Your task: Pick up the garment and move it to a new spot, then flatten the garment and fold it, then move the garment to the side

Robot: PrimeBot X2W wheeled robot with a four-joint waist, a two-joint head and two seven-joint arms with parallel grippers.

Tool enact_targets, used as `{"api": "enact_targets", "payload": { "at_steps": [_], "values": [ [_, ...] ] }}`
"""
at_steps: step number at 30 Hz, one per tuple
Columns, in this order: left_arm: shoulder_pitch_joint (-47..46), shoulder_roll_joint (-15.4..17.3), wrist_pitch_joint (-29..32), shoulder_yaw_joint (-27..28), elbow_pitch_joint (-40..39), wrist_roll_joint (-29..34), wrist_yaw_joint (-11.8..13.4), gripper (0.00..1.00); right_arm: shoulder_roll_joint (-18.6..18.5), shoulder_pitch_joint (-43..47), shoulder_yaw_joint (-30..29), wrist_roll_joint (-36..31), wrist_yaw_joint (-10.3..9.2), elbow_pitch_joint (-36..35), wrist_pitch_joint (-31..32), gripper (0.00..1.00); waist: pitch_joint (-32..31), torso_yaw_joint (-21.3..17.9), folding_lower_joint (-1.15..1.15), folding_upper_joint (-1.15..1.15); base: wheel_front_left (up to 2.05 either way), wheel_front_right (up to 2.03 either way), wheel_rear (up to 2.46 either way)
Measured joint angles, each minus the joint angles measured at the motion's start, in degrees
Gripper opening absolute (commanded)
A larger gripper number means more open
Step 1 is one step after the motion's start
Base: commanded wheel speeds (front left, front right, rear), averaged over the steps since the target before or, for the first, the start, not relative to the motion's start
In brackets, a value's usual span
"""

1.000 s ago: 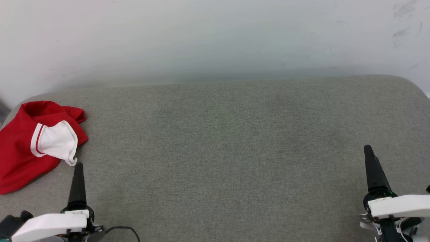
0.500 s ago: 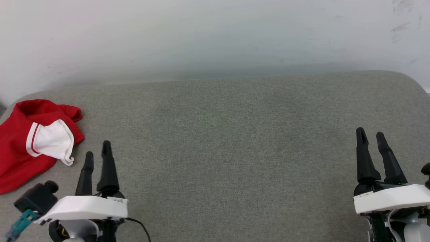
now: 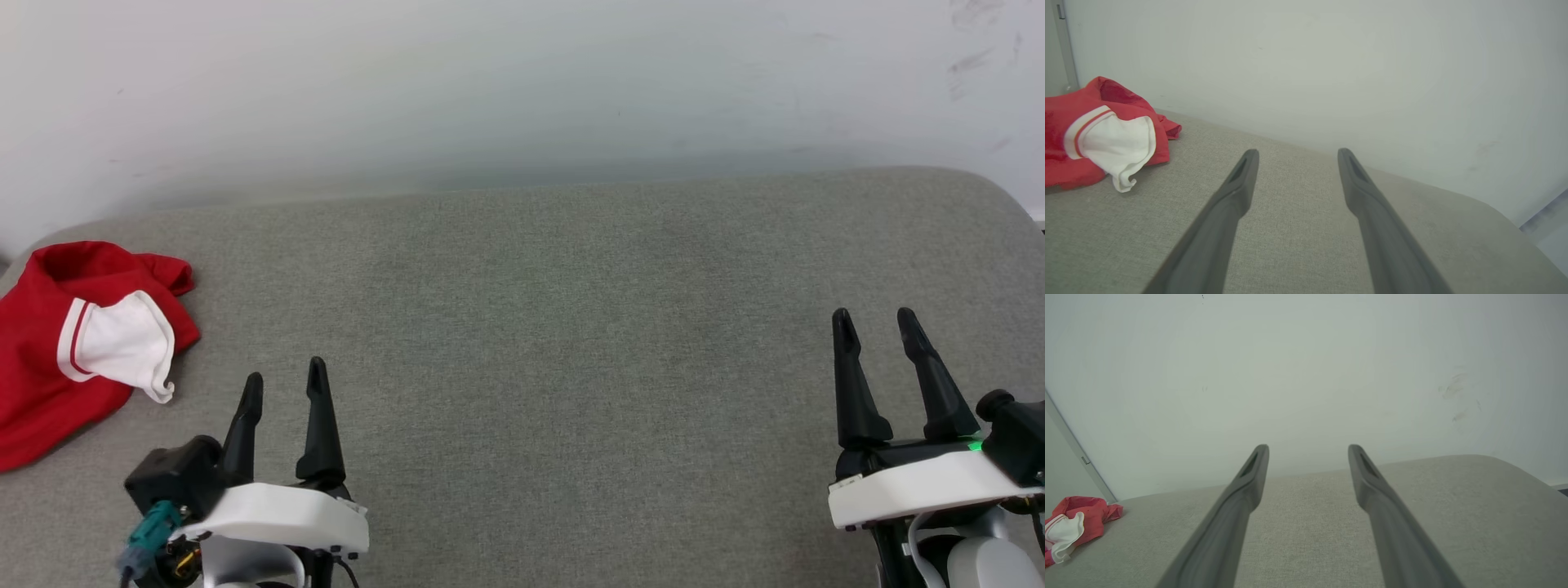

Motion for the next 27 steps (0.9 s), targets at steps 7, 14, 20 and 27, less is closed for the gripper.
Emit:
{"api": "enact_targets", "payload": {
  "at_steps": [7,14,20,27],
  "values": [
    [-0.05,3.33,-1.01,-6.04,0.54,4.1,4.78,1.0,0.0,0.02,0.07,-4.83,0.0,0.53,-1.04,1.0,0.18,-0.29,0.0,0.0,0.0,0.0,0.0],
    [0.04,3.87,-2.01,-8.04,2.25,4.07,4.55,1.0,-0.01,0.07,0.53,-9.29,0.0,1.83,-2.05,1.0,0.08,-0.49,0.0,0.0,0.0,0.0,0.0],
    [0.64,3.2,-2.79,-7.42,2.66,7.32,2.13,1.0,-0.01,0.06,1.0,-12.94,0.0,1.94,-2.78,1.0,-0.03,-0.67,0.0,0.0,0.0,0.0,0.0],
    [1.36,0.79,-3.69,-4.6,1.63,8.72,-1.67,1.0,-0.01,0.07,1.12,-13.49,0.0,2.13,-3.74,1.0,-0.16,-0.74,0.0,0.0,0.0,0.0,0.0]
  ]
}}
